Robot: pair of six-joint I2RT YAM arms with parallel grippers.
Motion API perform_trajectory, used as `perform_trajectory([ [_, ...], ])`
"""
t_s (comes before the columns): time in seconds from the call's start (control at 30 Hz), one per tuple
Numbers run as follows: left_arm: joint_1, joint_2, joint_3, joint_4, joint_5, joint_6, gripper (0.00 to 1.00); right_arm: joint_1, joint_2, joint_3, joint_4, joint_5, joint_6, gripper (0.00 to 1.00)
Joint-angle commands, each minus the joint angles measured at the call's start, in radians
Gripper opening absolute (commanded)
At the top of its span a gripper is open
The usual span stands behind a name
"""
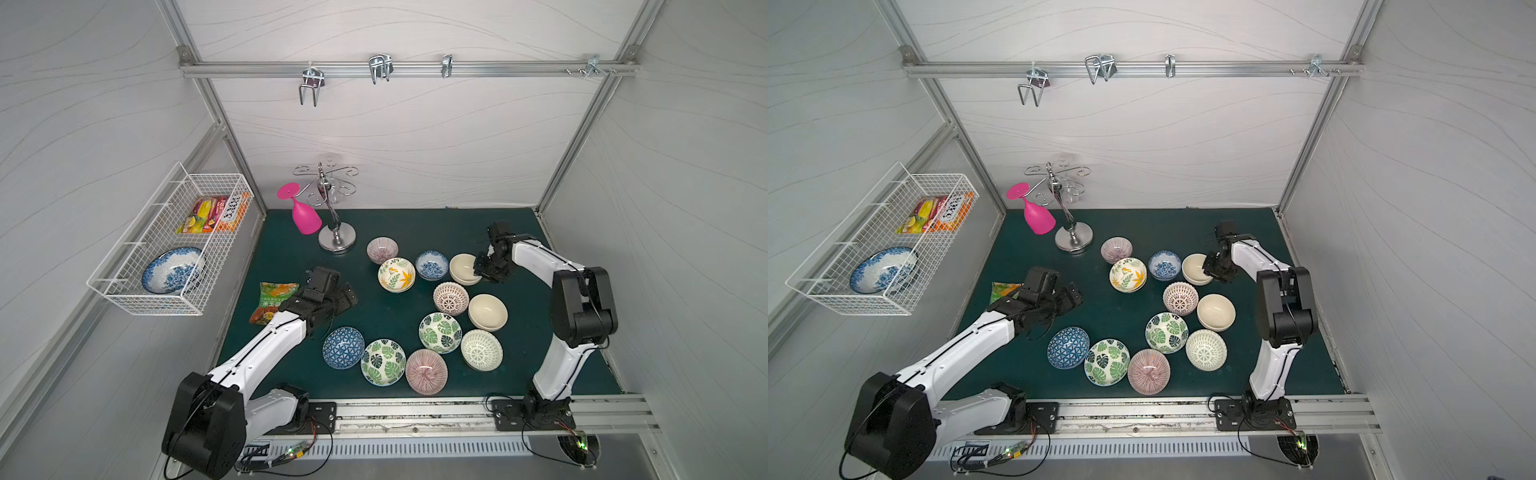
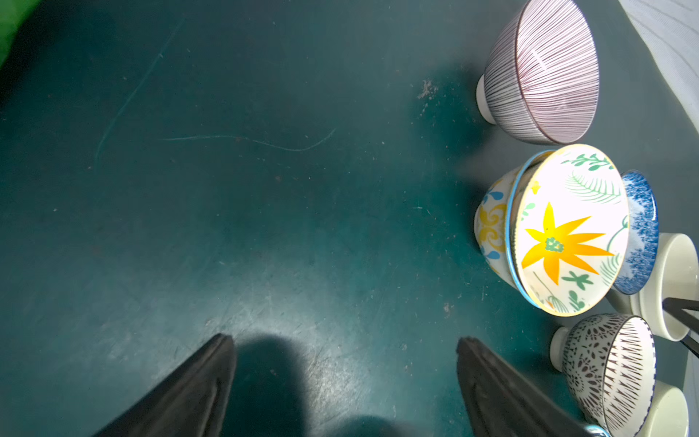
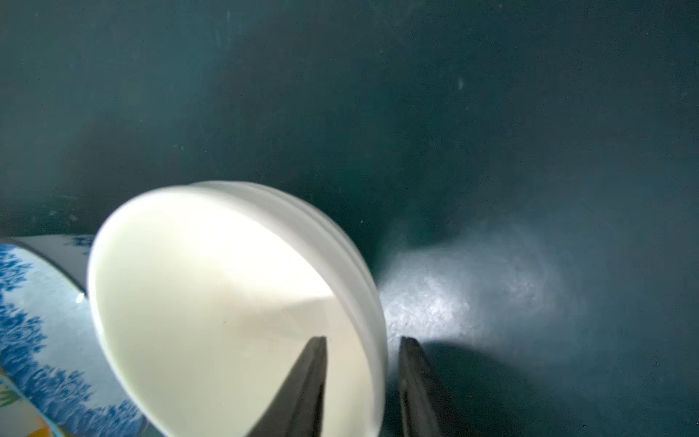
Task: Stack the bowls
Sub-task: Move the bowl to the center of the board.
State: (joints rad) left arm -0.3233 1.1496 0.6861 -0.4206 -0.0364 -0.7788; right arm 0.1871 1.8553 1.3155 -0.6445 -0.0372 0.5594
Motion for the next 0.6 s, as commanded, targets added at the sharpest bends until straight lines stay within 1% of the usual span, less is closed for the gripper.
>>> perform_trajectory([
  [0.0, 0.003, 0.004, 0.041, -0.002, 0.002, 0.007, 0.96, -0.012, 0.014, 0.027, 0.002, 0.034, 0.015, 0.24],
  [0.1, 0.003, 0.003, 0.039, -0.003, 0.002, 0.007, 0.96, -0.023, 0.014, 0.04, -0.029, 0.077, 0.026, 0.09],
  [0.17, 0.003, -0.001, 0.037, -0.001, 0.002, 0.007, 0.95, -0.038, 0.009, 0.049, -0.051, 0.104, 0.028, 0.01],
  [0.33, 0.003, -0.001, 0.036, 0.0, 0.002, 0.007, 0.95, -0.091, -0.005, 0.04, -0.068, 0.098, 0.015, 0.0],
  [0.43, 0.003, -0.005, 0.035, 0.002, 0.002, 0.008, 0.95, -0.1, -0.013, 0.039, -0.078, 0.086, -0.005, 0.0],
  [0.5, 0.003, -0.007, 0.034, 0.003, 0.003, 0.007, 0.95, -0.099, -0.017, 0.047, -0.091, 0.075, -0.013, 0.09],
  [0.57, 0.003, -0.007, 0.033, 0.003, 0.004, 0.007, 0.95, -0.095, -0.023, 0.06, -0.109, 0.071, -0.019, 0.3],
])
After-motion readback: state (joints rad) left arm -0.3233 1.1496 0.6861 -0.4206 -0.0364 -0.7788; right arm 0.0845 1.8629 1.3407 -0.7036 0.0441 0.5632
